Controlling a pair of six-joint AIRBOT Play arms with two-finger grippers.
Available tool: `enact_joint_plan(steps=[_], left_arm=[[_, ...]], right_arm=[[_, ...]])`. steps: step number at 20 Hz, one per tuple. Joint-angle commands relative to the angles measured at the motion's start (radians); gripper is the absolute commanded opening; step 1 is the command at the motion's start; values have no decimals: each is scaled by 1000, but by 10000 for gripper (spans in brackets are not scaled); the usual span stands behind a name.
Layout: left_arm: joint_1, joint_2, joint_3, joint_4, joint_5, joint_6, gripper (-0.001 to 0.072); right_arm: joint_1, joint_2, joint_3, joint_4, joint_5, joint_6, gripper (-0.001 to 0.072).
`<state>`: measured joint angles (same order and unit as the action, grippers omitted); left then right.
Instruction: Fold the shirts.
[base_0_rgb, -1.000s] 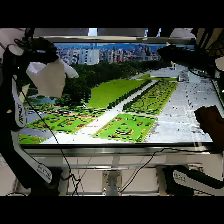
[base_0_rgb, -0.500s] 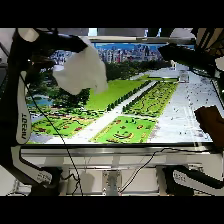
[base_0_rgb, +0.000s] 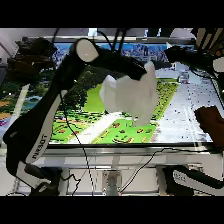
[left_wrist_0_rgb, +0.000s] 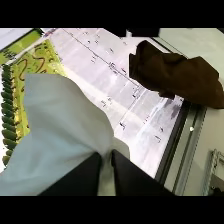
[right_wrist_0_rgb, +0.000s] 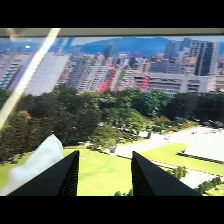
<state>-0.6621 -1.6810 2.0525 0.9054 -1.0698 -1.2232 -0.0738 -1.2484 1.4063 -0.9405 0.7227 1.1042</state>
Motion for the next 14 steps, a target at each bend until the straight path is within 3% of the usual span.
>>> enact_joint_plan(steps=[1, 4, 6, 7, 8, 10, 12, 14], left_arm=[[-66, -4, -53, 73, 15, -16, 350], [-46, -6, -47, 338, 6, -19, 371], [-6, -6, -45, 592, 5, -103, 370], [26, -6, -45, 688, 0, -148, 323], [72, -6, -45, 721, -6, -163, 143], [181, -6, -46, 645, -35, -181, 154], [288, -11, -46, 504, -93, -187, 366], [370, -19, -46, 393, -148, -187, 368]], right_arm=[[0, 1, 0, -145, -3, 55, 384], [0, 1, 0, -294, 52, 55, 383], [0, 1, -1, -409, 140, 52, 373], [0, 1, -2, -456, 190, 51, 373], [0, 1, -7, -497, 243, 51, 373], [0, 1, -39, -542, 342, 51, 374], [0, 1, -119, -534, 430, 51, 375], [0, 1, -216, -500, 475, 50, 377]])
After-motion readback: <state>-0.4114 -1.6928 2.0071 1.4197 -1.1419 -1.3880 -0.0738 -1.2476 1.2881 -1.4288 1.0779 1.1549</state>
